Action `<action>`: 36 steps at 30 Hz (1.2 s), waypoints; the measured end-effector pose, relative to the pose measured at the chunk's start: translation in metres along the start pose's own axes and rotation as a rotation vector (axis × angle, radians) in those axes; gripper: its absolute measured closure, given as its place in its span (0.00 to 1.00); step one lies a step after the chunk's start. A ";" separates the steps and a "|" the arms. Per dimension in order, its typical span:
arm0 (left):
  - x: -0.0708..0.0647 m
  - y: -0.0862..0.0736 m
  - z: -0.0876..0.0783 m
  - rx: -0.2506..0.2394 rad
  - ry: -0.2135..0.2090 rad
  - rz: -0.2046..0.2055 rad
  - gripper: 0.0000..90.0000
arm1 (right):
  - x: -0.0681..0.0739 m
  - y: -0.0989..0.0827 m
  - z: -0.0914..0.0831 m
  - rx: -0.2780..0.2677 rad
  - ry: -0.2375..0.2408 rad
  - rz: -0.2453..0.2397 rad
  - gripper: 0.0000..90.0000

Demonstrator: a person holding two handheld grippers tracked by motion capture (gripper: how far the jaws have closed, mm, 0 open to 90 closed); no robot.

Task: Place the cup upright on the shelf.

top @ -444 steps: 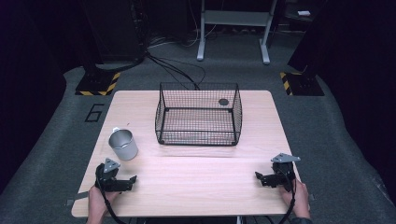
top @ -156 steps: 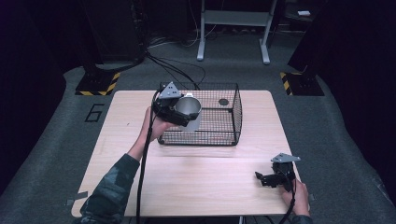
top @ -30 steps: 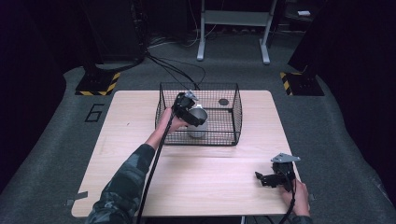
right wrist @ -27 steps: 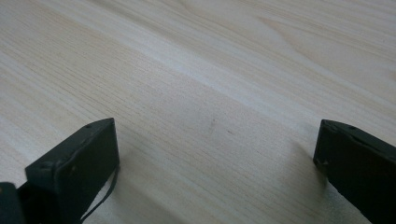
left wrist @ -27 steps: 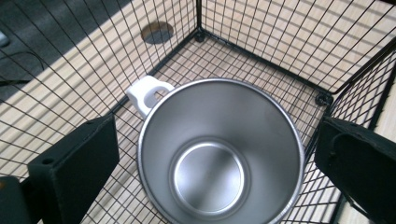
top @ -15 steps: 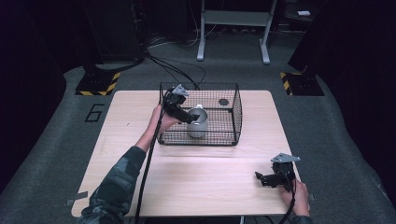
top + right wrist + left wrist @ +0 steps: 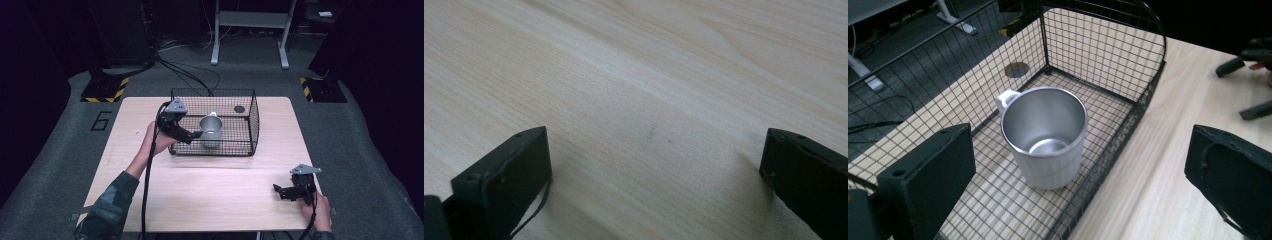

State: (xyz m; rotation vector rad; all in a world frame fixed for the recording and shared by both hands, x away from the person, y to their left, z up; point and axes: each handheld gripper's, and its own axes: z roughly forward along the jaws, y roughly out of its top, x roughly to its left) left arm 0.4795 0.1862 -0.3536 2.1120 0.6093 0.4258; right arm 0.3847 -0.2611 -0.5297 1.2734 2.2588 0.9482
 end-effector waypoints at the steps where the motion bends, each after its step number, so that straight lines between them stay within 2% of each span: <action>1: -0.003 -0.004 -0.004 0.001 0.003 0.005 0.00 | 0.000 0.000 0.000 0.000 0.000 0.000 0.00; 11: -0.016 -0.039 -0.035 -0.002 0.026 -0.003 0.00 | 0.000 0.000 0.000 0.000 0.000 0.000 0.00; 13: -0.018 -0.048 -0.039 0.015 0.037 -0.004 0.00 | 0.000 0.000 0.000 0.000 0.000 0.000 0.00; 15: -0.019 -0.059 -0.043 0.022 0.039 -0.021 0.00 | 0.000 0.000 0.000 0.000 -0.002 -0.002 0.00; 17: -0.022 -0.073 -0.047 0.045 0.063 -0.008 0.00 | -0.001 0.000 0.000 0.001 0.003 -0.004 0.00; 20: -0.025 -0.100 -0.051 0.056 0.088 -0.055 0.00 | 0.000 0.000 0.000 0.000 0.001 0.000 0.00; 26: -0.030 -0.163 -0.049 0.148 0.178 -0.134 0.00 | 0.000 0.000 0.000 0.000 0.001 0.000 0.00; 29: -0.026 -0.197 -0.047 0.208 0.221 -0.190 0.00 | 0.000 0.000 0.000 0.000 0.002 0.000 0.00; 31: -0.024 -0.212 -0.045 0.231 0.242 -0.218 0.00 | 0.000 0.000 0.000 0.001 0.002 -0.002 0.00; 33: -0.022 -0.224 -0.044 0.228 0.272 -0.256 0.00 | -0.001 0.000 0.000 0.000 0.003 -0.004 0.00; 35: -0.022 -0.234 -0.042 0.244 0.303 -0.279 0.00 | -0.001 0.000 0.000 0.001 0.003 -0.005 0.00; 36: -0.020 -0.239 -0.041 0.217 0.296 -0.300 0.00 | 0.000 0.000 0.000 -0.001 0.002 -0.001 0.00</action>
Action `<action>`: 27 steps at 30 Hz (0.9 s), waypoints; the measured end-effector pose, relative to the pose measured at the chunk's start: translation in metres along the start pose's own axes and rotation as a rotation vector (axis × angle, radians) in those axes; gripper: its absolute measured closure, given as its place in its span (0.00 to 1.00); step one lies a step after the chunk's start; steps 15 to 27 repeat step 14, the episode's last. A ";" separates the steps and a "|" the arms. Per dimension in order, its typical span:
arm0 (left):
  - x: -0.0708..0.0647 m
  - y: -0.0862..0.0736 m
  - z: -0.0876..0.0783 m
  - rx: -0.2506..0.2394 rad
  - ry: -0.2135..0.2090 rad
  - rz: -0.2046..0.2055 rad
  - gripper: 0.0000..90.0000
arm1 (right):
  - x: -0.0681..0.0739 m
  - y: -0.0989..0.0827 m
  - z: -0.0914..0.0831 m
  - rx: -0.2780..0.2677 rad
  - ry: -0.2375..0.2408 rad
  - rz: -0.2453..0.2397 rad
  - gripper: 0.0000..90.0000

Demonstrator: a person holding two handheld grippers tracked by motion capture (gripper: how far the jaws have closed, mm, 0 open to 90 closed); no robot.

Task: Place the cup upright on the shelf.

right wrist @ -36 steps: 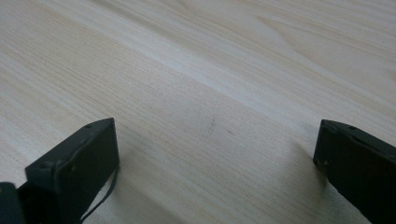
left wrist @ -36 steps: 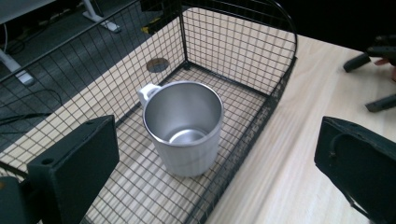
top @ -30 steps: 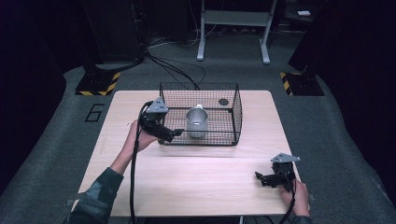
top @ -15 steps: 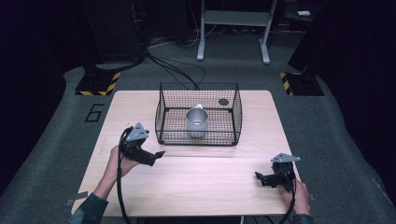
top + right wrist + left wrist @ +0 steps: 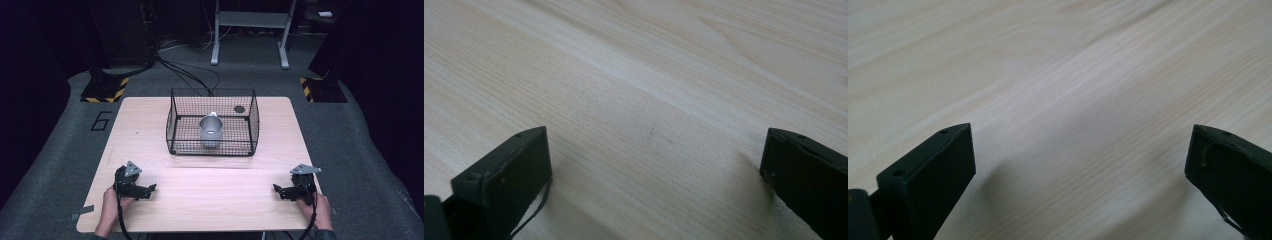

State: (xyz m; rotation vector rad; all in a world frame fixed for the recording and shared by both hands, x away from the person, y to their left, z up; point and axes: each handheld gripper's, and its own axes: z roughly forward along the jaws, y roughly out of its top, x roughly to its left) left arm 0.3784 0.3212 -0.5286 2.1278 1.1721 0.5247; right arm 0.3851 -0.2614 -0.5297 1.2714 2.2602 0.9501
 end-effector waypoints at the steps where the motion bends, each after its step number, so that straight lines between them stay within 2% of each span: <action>1: 0.001 -0.002 0.001 -0.018 -0.011 -0.034 0.00 | 0.000 0.000 0.000 0.000 0.000 -0.001 0.00; 7: 0.002 -0.003 0.002 -0.028 0.002 -0.044 0.00 | 0.000 0.000 -0.001 -0.002 -0.010 0.001 0.00; 8: 0.002 -0.003 0.002 -0.029 0.004 -0.045 0.00 | 0.002 -0.001 -0.001 -0.003 -0.022 0.024 0.00; 27: 0.002 -0.002 0.002 -0.019 0.004 -0.047 0.00 | 0.002 -0.002 -0.002 0.001 -0.025 0.019 0.00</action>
